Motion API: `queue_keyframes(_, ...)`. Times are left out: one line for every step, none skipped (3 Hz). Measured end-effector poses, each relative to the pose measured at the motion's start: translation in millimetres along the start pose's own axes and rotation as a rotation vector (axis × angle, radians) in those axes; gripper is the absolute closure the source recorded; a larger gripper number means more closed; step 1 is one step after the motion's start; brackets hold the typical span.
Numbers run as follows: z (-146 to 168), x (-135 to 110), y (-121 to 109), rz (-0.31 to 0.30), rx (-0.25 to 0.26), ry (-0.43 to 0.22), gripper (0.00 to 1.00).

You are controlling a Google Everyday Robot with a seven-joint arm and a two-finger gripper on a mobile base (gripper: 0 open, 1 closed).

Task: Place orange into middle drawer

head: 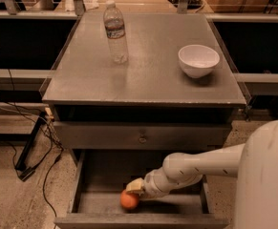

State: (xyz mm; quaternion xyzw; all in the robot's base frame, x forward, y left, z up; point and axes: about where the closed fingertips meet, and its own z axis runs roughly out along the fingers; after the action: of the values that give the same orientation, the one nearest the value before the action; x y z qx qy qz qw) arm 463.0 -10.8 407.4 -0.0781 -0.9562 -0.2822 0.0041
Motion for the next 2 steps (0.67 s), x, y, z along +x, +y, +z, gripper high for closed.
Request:
queue_keyframes(11.7, 2.0, -8.1, 0.019, 0.018, 0.021, 1.0)
queue_keyframes(17.4, 2.6, -16.6, 0.029, 0.032, 0.036, 1.0)
